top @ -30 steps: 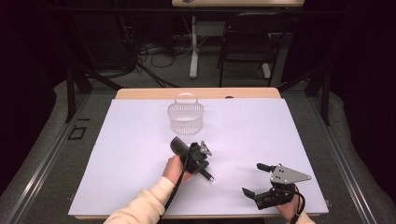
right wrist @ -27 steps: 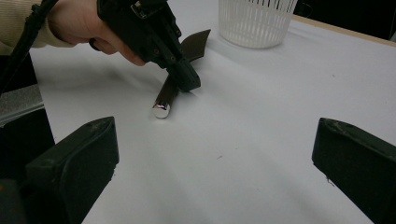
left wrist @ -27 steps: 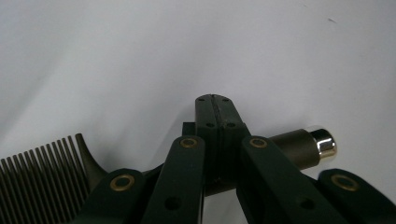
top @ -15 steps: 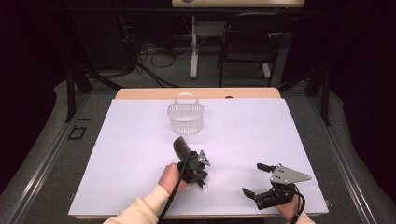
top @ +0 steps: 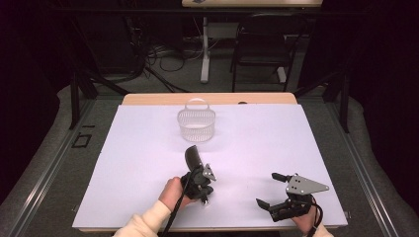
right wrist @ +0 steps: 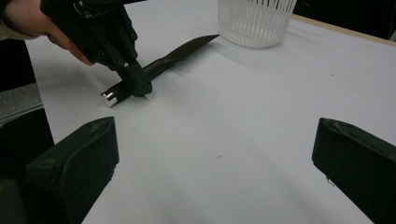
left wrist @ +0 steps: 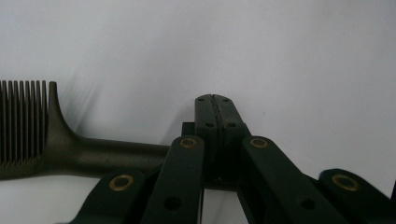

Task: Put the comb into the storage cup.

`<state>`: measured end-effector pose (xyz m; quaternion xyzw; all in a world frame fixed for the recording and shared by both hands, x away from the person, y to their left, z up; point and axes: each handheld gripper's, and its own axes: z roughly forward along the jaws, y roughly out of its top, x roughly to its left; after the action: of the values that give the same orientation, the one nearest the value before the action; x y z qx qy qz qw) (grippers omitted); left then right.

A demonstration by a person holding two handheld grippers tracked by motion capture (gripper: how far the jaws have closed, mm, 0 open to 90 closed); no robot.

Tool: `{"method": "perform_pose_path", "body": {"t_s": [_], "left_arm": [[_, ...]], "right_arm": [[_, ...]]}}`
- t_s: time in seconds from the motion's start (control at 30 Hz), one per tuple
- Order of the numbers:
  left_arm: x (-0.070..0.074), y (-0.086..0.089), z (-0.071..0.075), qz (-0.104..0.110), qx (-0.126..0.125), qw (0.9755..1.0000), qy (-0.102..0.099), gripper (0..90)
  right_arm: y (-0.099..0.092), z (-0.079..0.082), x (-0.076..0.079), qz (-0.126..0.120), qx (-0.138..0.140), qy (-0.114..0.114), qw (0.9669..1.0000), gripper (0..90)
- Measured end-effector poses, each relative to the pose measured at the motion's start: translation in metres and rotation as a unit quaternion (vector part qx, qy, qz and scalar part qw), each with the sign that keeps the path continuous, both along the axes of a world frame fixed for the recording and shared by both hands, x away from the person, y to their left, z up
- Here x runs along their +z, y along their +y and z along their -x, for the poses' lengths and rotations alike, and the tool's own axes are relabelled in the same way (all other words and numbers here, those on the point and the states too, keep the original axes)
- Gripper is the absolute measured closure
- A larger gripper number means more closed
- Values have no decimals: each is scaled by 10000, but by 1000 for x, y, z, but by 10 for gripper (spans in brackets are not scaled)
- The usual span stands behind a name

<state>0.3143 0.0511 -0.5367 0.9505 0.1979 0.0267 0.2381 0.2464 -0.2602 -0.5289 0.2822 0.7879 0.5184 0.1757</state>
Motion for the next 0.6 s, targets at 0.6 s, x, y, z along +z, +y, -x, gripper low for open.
{"method": "perform_pose_path", "body": {"t_s": [0.6], "left_arm": [[3, 34, 6, -290, 175, 9993, 174, 893]], "right_arm": [[1, 0, 0, -6, -11, 5, 10000, 3]]}}
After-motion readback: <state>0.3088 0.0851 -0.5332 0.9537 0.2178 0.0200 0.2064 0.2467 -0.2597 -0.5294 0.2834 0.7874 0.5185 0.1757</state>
